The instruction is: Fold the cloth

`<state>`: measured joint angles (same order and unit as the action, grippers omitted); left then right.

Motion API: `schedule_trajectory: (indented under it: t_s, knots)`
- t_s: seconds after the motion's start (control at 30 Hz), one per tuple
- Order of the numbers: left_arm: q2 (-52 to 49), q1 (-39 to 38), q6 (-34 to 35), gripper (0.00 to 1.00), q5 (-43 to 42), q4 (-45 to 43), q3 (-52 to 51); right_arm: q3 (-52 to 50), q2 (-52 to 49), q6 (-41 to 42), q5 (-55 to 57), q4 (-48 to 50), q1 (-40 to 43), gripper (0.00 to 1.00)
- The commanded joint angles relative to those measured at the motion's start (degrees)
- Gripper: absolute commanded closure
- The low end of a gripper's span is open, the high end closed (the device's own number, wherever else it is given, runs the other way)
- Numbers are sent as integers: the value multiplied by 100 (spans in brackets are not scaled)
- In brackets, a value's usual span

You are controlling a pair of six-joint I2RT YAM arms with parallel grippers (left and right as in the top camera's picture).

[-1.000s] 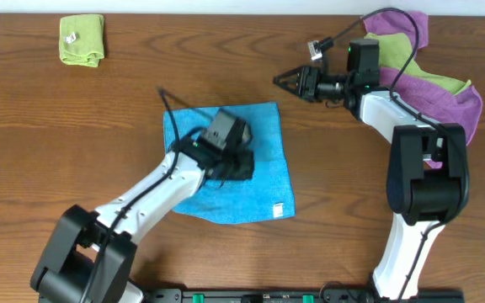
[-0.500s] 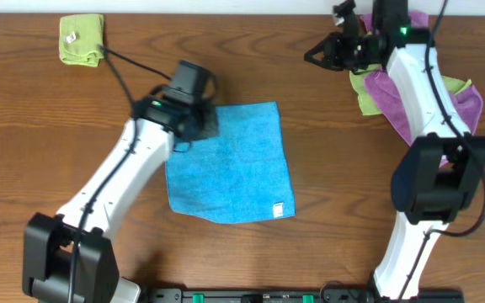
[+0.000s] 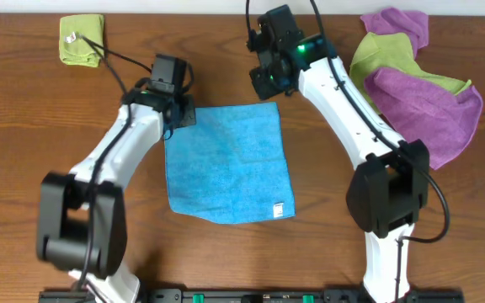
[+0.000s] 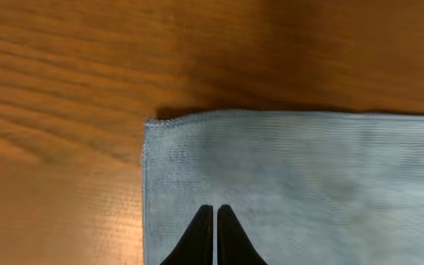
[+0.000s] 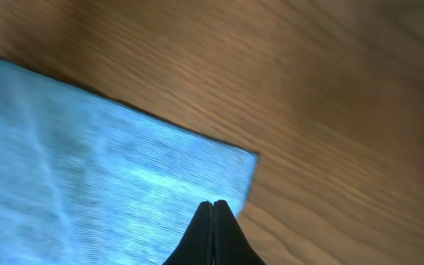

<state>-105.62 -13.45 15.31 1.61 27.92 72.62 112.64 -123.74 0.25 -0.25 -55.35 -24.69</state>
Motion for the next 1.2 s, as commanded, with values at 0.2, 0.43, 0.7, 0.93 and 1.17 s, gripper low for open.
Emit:
schedule_trajectory:
  t_s: [0.2, 0.43, 0.7, 0.93, 1.17]
  knots:
    - [-581, 4, -122, 94, 184, -684, -46, -306, -603, 186, 125, 57, 50, 99]
    - [-855, 4, -313, 94, 308, -743, -46, -306, -1047, 186, -216, 201, 39, 99]
    - [-1043, 7, -315, 94, 505, -1029, -46, -306, -1139, 181, -214, 632, 90, 99]
    - [-1067, 4, -313, 94, 501, -1023, -46, -326, -1204, 181, -216, 625, 146, 99]
    - [-1119, 7, -376, 94, 691, -911, -46, -328, -1362, 184, -216, 542, 146, 99]
